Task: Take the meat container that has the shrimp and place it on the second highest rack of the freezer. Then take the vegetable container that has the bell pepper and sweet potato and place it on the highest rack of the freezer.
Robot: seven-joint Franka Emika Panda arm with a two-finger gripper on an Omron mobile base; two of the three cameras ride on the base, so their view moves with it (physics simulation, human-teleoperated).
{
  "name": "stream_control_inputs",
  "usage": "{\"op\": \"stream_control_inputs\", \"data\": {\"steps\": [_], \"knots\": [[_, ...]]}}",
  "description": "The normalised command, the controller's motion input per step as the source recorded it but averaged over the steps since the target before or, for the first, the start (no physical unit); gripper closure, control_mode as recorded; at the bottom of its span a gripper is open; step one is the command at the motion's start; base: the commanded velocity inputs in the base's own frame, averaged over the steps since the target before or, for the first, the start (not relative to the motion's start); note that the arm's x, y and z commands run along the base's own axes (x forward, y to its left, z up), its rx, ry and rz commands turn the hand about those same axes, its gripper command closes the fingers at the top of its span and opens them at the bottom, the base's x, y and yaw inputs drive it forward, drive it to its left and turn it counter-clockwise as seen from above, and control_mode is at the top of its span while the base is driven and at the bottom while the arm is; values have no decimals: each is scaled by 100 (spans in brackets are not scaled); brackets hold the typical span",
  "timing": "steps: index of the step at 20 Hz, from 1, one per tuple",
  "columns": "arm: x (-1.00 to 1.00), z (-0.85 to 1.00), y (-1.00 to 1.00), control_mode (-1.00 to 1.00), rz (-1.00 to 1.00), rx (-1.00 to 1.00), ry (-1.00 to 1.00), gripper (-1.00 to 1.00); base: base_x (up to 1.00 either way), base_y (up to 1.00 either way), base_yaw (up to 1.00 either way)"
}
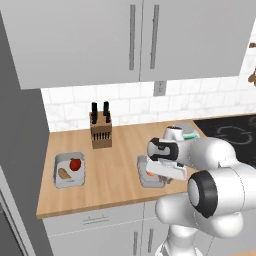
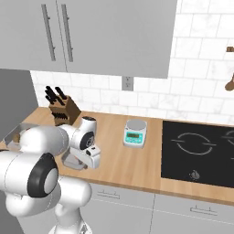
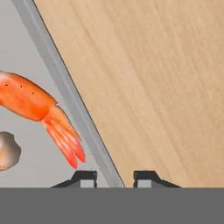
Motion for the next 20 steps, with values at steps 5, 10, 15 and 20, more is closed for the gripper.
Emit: {"op": "stream_control_inputs", "data": {"steps": [5,10,15,20], "knots": [[-5,0,0,-100,0,0,0,100,0,0,0],[-46,31,0,-100,0,0,-7,100,0,0,0],[-40,93,-8,-100,5,0,-11,100,0,0,0],[-31,100,-15,-100,16,1,-5,100,0,0,0]]}}
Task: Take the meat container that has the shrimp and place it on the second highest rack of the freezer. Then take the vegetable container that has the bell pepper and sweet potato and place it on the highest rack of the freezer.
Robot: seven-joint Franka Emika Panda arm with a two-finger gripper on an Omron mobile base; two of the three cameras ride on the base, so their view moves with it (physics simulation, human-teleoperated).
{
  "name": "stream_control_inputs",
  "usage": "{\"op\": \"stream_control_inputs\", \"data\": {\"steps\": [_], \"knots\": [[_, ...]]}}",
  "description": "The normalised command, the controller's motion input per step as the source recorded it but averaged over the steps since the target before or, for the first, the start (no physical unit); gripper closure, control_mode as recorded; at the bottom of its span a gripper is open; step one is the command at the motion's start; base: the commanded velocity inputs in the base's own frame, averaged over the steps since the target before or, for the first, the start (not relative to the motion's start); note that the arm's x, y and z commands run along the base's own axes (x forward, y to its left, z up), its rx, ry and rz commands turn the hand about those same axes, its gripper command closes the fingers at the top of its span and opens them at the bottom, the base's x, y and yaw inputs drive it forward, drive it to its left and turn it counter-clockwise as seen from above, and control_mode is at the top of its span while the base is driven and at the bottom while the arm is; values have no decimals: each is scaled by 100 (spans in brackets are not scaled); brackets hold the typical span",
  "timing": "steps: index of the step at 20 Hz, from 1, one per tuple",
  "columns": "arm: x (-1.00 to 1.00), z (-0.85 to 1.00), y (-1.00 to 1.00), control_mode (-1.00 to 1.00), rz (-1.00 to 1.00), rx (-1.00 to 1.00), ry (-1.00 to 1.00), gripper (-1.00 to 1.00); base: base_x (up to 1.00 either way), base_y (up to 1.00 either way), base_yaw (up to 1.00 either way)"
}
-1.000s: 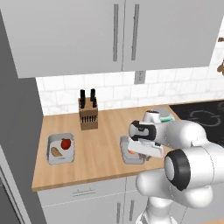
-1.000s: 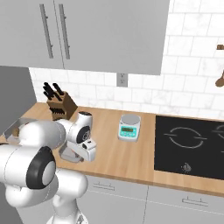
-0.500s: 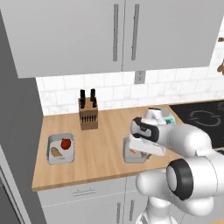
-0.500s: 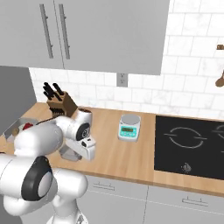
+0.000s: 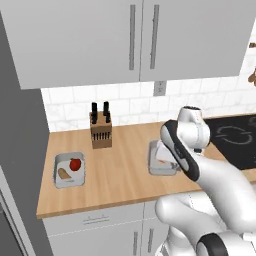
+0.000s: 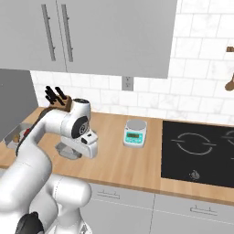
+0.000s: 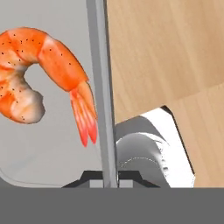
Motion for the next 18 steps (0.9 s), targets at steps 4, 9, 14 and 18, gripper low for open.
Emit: {"op": "stream_control_inputs", "data": {"steps": [4,9,14,18], "knots": [[-3,86,-19,-100,31,0,4,100,0,0,0],[-23,41,-29,-100,31,4,8,100,0,0,0],[-35,22,-19,-100,14,9,-4,100,0,0,0],[-72,34,0,-100,8,0,-4,100,0,0,0]]}}
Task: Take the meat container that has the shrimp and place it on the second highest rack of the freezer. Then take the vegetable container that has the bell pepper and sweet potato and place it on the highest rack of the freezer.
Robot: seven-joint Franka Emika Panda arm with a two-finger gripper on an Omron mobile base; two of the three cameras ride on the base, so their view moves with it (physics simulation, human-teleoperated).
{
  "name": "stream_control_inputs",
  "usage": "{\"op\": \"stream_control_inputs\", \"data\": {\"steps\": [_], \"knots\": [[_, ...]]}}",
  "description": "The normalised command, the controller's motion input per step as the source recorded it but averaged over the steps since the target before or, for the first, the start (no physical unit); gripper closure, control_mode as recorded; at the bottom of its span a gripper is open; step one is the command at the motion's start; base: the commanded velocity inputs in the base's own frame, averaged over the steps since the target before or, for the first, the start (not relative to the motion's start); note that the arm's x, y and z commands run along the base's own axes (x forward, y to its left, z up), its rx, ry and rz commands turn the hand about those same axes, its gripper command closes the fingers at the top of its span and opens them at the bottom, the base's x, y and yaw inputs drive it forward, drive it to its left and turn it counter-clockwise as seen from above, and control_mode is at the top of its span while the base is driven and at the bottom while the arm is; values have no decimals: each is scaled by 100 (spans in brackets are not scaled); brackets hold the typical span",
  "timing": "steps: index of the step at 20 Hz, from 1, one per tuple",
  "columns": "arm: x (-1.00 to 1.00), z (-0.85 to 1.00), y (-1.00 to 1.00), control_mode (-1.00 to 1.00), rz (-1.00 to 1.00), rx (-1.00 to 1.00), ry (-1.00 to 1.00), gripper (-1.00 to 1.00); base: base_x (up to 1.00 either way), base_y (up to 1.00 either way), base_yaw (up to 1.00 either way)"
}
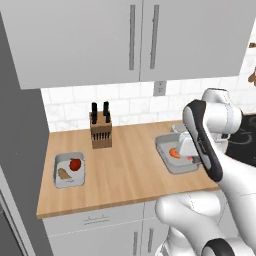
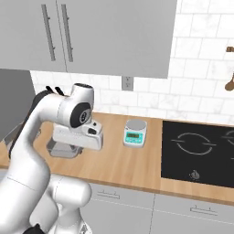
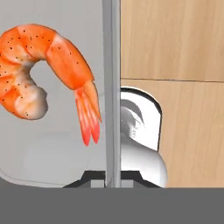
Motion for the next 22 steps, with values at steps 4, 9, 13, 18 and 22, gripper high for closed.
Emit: {"op": "stream_control_inputs", "data": {"steps": [4,9,13,18,22], "knots": [[-92,16,0,-100,7,0,-15,100,0,0,0],[-21,0,0,-100,1,0,-13,100,0,0,0],[-3,0,0,-100,0,0,-1,100,0,0,0],[0,0,0,-100,0,0,0,100,0,0,0],[-14,0,0,-100,0,0,0,100,0,0,0]]}}
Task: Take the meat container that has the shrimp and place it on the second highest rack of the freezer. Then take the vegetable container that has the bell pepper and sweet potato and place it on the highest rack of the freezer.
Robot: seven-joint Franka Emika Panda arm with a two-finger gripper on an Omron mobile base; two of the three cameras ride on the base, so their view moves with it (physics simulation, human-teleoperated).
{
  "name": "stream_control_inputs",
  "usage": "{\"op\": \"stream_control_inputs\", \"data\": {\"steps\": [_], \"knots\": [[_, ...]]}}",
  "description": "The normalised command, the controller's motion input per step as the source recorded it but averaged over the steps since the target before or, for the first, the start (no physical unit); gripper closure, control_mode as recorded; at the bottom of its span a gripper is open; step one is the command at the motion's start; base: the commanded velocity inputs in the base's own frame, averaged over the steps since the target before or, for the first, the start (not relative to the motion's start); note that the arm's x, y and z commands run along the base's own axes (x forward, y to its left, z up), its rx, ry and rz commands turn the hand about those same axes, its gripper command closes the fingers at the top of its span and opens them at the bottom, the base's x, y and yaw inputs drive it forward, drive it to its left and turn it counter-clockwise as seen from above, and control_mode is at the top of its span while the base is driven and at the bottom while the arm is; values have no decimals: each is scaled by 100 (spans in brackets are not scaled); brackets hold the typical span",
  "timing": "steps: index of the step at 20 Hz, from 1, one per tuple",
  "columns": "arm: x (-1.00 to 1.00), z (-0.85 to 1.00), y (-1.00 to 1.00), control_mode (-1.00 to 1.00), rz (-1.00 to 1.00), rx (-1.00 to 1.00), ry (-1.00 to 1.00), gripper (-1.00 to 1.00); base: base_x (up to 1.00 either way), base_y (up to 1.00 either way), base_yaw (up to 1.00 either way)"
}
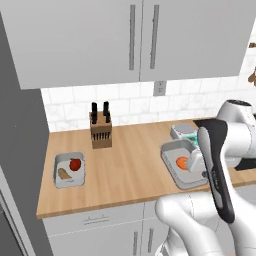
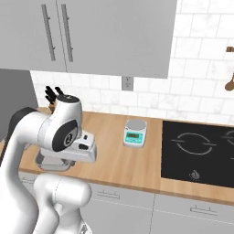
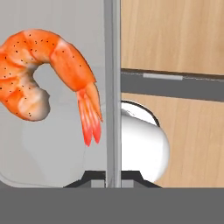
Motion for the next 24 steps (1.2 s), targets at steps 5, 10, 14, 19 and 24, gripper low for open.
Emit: {"op": "stream_control_inputs", "data": {"steps": [5,10,14,19,24], "knots": [[0,0,0,100,0,0,0,100,-99,10,1],[0,0,0,100,0,0,0,100,-68,96,54],[0,0,0,100,0,0,0,100,-4,82,87],[0,0,0,100,0,0,0,100,0,69,84],[0,0,0,100,0,0,0,100,45,95,44]]}}
